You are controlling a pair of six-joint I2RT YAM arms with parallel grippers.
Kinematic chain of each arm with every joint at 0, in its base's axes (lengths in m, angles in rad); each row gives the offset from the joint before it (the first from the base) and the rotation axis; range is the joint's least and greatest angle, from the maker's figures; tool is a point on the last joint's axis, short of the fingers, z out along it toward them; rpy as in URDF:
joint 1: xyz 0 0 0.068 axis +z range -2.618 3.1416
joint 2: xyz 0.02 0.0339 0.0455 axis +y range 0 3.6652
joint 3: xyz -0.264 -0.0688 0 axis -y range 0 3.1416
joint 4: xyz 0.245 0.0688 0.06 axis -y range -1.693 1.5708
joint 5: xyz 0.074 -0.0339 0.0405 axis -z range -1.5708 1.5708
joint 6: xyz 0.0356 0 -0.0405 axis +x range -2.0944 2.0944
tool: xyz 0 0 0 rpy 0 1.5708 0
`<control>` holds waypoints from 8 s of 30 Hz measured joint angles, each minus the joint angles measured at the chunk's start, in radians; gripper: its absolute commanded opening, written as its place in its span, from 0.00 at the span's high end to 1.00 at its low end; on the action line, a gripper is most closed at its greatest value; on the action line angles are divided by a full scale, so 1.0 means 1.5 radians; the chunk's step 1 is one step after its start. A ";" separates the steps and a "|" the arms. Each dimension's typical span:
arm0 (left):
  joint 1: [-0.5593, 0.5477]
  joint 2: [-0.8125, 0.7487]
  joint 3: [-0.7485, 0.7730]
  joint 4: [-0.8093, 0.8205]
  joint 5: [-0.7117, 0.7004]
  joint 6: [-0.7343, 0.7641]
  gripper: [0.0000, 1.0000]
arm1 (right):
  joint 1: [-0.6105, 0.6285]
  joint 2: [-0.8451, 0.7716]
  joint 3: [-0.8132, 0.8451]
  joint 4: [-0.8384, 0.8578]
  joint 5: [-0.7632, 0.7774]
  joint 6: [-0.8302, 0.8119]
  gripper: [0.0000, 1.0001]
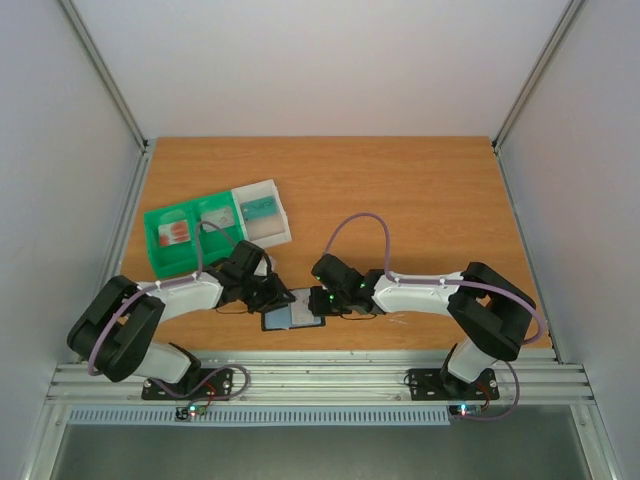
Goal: Take the credit cards out of the card holder
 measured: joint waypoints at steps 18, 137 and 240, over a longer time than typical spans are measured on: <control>0.001 0.026 -0.014 0.045 0.014 -0.002 0.95 | -0.008 0.003 -0.002 0.045 -0.039 0.011 0.81; 0.025 -0.083 -0.044 -0.104 -0.055 0.032 0.88 | -0.045 -0.037 -0.049 0.157 -0.132 0.071 0.67; -0.013 0.102 -0.097 0.392 0.018 -0.173 0.99 | -0.086 -0.002 -0.038 0.005 -0.076 -0.013 0.99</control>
